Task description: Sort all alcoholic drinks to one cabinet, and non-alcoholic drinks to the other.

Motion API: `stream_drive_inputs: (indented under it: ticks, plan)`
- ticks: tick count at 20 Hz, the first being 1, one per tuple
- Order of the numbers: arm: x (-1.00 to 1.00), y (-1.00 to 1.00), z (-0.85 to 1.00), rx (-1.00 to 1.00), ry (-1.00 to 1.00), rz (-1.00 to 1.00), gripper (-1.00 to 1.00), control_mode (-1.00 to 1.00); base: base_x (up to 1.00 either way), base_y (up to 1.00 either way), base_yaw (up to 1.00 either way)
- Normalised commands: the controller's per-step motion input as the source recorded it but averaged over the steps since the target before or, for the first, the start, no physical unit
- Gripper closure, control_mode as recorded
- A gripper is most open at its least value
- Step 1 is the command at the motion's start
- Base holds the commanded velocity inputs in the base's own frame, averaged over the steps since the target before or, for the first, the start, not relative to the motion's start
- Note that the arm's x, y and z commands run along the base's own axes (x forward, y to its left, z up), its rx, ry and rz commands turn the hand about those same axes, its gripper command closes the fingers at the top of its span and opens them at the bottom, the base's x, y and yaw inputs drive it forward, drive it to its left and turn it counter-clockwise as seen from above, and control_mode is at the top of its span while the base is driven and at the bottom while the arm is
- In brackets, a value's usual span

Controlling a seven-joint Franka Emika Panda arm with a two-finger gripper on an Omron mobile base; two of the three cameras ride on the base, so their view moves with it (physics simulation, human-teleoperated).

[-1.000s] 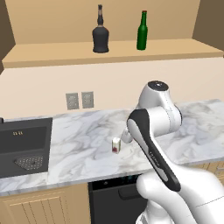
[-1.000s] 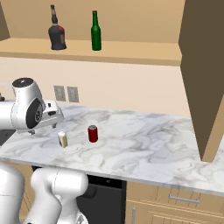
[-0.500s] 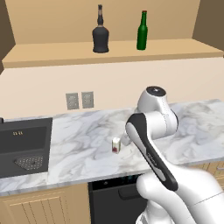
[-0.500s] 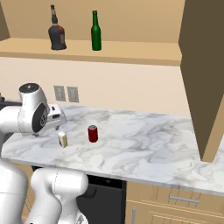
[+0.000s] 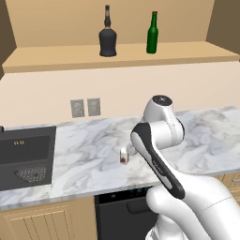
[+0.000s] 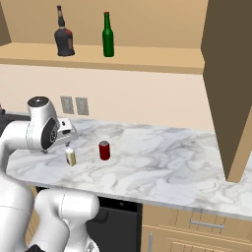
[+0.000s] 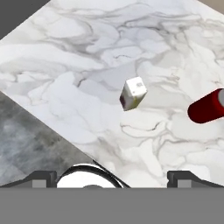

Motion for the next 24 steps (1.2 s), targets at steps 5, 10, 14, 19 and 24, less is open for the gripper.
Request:
stream_drive_inputs:
  ticks: [5,10,14,19,24]
  plan:
    - [0.23,0.03,-0.17,0.0,0.02,-0.03,-1.0,-1.0,0.0,0.0,0.0]
    - [0.19,0.03,-0.21,0.0,0.01,-0.03,-1.0,-1.0,0.0,0.0,0.0]
    - [0.17,0.04,-0.32,0.0,0.02,-0.01,-1.0,-1.0,0.0,0.0,0.0]
    - [0.17,0.04,-0.33,0.0,0.03,0.0,-1.0,-1.0,0.0,0.0,0.0]
    - [0.16,0.03,-0.24,0.0,0.0,0.0,-1.0,-1.0,0.0,0.0,0.0]
